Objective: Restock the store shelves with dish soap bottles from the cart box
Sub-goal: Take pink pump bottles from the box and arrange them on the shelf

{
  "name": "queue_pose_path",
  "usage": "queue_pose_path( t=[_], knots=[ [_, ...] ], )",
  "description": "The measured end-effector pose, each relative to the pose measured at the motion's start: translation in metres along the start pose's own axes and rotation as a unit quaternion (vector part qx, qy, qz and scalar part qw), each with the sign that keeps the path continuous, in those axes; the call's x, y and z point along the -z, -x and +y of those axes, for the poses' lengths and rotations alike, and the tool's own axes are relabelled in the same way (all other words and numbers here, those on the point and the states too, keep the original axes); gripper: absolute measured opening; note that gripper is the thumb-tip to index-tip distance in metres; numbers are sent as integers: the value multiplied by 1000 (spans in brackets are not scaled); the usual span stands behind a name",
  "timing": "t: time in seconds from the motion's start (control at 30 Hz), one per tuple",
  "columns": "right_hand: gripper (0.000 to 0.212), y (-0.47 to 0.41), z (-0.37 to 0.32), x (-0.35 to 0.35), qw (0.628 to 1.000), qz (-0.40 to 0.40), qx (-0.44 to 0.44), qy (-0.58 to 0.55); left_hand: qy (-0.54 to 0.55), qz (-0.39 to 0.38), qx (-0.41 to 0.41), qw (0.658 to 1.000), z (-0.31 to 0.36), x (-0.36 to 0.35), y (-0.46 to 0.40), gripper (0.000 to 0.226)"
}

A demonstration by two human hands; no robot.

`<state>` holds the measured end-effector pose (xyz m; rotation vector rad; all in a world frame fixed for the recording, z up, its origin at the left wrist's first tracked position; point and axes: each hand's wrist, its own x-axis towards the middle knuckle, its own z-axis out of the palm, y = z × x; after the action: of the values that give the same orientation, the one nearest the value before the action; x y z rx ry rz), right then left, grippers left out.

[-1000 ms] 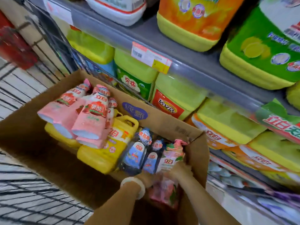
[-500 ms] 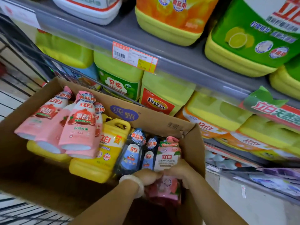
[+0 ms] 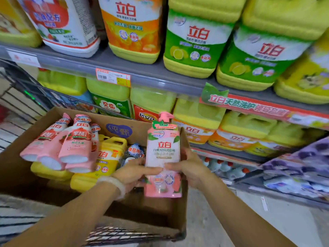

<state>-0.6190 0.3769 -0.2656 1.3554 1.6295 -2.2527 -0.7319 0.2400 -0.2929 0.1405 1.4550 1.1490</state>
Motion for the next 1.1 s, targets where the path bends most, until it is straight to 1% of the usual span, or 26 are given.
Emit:
queue_pose_path(
  t=[0.07,0.1,0.17,0.2,0.23,0.3,0.37,0.4,0.43,0.53,0.57,0.6,0.67,0.7,0.77,0.87,1.03,1.1],
  knots=[
    [46,35,-13,17,997,-35,66,2,-28,4,-46,999,18,-22,22,49],
    [45,52,-18,29,994,-43,99,1,-40,-1,-69,997,26,-38,34,56],
    [48,91,-26,55,986,-39,161,9,-64,-9,-116,991,37,-74,57,80],
    [49,111,-30,70,981,-32,189,16,-74,-8,-138,988,42,-96,68,91],
    [49,131,-34,87,976,-22,214,23,-81,-10,-158,984,48,-118,79,96],
    [48,172,-42,125,965,5,261,34,-90,-16,-195,976,60,-165,99,96],
    [53,213,-48,164,952,38,301,36,-102,-37,-231,967,71,-218,115,101],
    [56,234,-50,183,946,54,317,33,-111,-51,-251,960,76,-244,122,101],
    [59,254,-52,203,940,73,331,31,-121,-61,-274,952,81,-271,129,96],
    [62,313,-56,261,918,126,374,37,-149,-88,-321,931,96,-350,148,72],
    [60,331,-57,279,910,140,387,39,-153,-101,-333,925,100,-376,153,71],
    [58,349,-58,297,903,155,399,42,-159,-110,-347,918,105,-399,156,75],
    [55,380,-59,331,888,180,419,55,-173,-132,-367,904,115,-445,161,87],
    [54,394,-61,348,881,195,427,60,-176,-148,-371,900,121,-467,162,88],
    [53,417,-66,379,864,225,446,59,-183,-177,-383,888,133,-508,164,83],
    [50,445,-75,424,838,264,473,65,-208,-188,-424,861,151,-568,163,92],
    [51,472,-103,505,800,314,504,88,-235,-223,-485,812,193,-662,146,82],
    [50,480,-124,538,786,333,512,96,-236,-227,-510,795,217,-697,140,73]
  ],
)
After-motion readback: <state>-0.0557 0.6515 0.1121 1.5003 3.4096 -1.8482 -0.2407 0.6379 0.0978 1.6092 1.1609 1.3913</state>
